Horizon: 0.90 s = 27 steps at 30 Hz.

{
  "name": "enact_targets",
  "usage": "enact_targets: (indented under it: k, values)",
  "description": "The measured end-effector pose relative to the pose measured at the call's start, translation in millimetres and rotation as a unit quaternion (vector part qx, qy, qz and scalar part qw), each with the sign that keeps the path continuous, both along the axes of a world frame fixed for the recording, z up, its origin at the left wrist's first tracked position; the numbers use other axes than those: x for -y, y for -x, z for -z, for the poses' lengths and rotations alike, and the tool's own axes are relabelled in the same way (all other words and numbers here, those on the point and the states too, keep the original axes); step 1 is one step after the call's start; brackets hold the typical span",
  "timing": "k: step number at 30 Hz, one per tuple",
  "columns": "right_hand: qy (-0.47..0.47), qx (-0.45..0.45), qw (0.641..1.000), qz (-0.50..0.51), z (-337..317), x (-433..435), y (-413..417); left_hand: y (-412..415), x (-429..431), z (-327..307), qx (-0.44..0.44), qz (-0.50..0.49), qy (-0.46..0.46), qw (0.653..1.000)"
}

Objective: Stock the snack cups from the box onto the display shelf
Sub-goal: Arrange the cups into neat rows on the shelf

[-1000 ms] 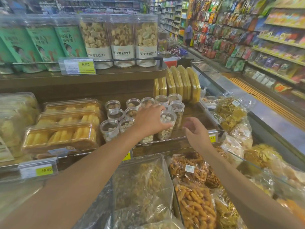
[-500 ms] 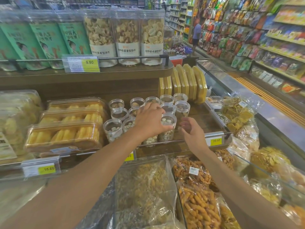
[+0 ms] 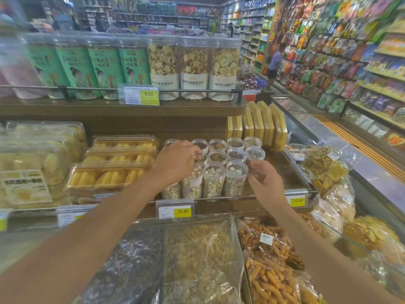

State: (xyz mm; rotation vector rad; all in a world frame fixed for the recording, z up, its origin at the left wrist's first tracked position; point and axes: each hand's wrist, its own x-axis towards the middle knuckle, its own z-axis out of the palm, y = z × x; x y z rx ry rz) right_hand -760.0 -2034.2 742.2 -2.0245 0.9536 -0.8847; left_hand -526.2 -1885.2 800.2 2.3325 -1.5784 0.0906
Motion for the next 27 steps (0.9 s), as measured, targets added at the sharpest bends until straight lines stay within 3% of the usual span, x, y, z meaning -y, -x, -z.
enact_targets:
  k: [6,11,15,18,22,27]
  values:
    - [0.067,-0.010,0.995,-0.072,-32.7,0.6,-36.5,-64.6,-23.8,-17.8,0.010,-0.040,-0.021,0.999]
    - [0.112,-0.081,0.984,-0.109,-54.9,7.3,-86.8,-87.8,-10.6,-22.4,0.027,-0.029,-0.067,0.997]
    - [0.139,-0.155,0.968,-0.140,-60.1,8.7,-122.4,-98.5,-3.0,-14.3,0.015,-0.001,-0.069,0.997]
    - [0.142,-0.163,0.961,-0.170,-53.8,6.3,-137.9,-95.5,-5.4,-12.1,0.006,0.042,-0.067,0.997]
    - [0.176,-0.198,0.945,-0.194,-43.8,10.2,-152.2,-96.9,-4.8,-14.8,0.042,0.083,-0.073,0.993]
    - [0.228,-0.273,0.911,-0.208,-42.9,23.8,-169.3,-107.3,3.8,-11.2,0.096,0.066,-0.150,0.982]
